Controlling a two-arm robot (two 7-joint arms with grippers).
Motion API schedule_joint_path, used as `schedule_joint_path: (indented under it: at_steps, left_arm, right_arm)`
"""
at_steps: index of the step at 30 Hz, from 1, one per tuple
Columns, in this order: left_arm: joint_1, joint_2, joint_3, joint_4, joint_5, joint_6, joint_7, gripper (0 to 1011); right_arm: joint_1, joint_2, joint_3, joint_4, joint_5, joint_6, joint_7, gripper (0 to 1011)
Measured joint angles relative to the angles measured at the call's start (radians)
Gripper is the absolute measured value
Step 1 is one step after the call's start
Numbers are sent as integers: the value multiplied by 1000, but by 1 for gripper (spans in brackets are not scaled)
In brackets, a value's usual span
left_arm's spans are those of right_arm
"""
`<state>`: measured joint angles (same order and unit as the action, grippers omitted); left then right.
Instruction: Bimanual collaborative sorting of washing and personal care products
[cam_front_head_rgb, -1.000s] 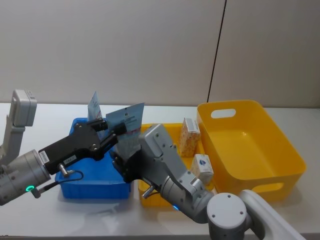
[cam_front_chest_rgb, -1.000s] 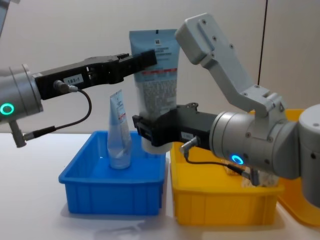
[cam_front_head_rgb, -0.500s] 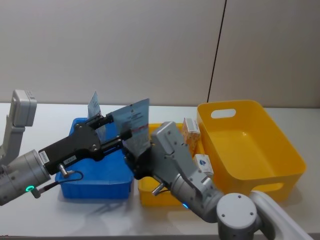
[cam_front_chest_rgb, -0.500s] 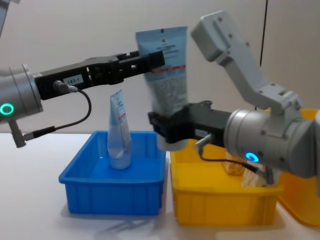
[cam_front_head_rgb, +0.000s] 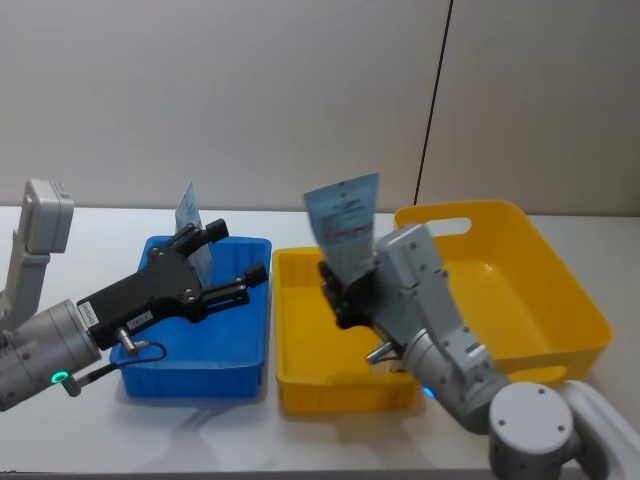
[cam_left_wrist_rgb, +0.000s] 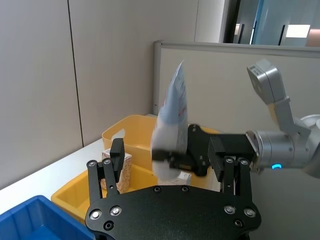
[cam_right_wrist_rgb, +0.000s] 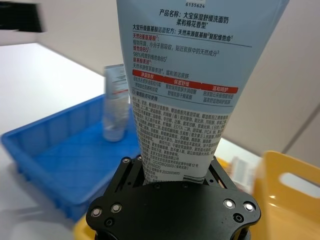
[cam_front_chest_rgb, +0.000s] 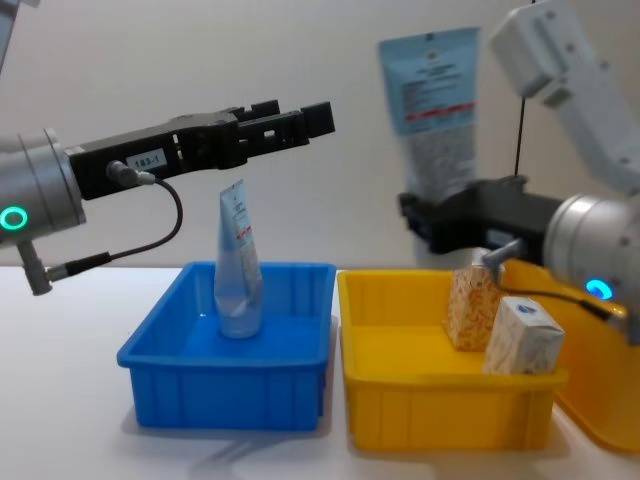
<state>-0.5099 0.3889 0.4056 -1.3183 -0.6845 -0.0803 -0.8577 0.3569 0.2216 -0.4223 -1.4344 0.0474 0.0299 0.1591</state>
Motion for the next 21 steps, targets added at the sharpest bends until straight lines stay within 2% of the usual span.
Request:
schedule_joint_path:
  at_steps: [12, 21]
  left_arm:
    - [0, 0, 0, 0, 0, 0, 0, 1001]
    - [0, 0, 0, 0, 0, 0, 0, 1001]
  right_arm:
    - [-19, 19, 100, -37, -9, -3, -90, 308]
    - [-31, 15, 186, -54, 4, 41, -159, 308]
